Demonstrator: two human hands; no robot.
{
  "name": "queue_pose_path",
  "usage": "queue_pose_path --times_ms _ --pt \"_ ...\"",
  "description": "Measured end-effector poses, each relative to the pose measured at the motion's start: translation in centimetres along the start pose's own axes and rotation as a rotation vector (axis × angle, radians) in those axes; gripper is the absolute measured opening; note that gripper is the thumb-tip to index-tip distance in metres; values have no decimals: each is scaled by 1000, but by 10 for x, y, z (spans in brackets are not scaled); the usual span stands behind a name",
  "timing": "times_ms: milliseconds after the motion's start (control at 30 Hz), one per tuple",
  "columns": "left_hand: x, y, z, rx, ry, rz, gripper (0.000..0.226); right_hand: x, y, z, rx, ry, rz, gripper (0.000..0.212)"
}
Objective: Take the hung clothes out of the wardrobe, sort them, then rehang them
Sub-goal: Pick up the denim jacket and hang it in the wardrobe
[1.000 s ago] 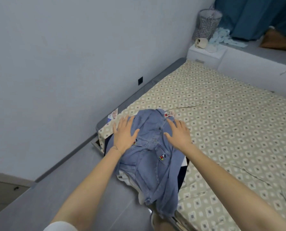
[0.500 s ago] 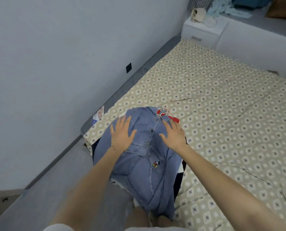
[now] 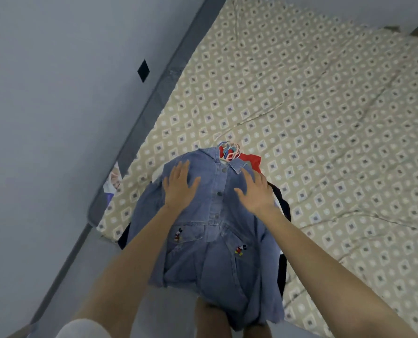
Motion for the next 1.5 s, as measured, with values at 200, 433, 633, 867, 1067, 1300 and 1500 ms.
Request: queue_pose_path --times_ms 200,433,633,867,1067,1300,1500 --pt "-1 78 53 59 168 125 66 -43 31 58 34 6 124 70" --pt "12 133 81 -48 216 92 67 -75 64 90 -35 -65 174 73" --pt "24 153 75 -84 214 48 57 -80 73 86 -89 23 258 78" --pt "23 103 16 -184 -14 128 31 -63 51 64 -70 136 227 46" --pt "53 34 -34 -195 -163 53 23 -19 26 18 -26 152 48 48" --pt "82 -89 -98 -353 -293 -118 27 44 -19 -32 -60 127 -171 51" --pt "123 -220 -98 -515 -389 -207 44 96 -85 -46 -41 126 -360 54"
Point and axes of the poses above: each hand's wrist, its own y-axis towards the middle knuckle, its own z-axis out of the palm, x = y × z, the point moved 9 cm from there along y, towards the middle knuckle, and after that the axes turned 15 degrees about -z, right-handed, at the moved point
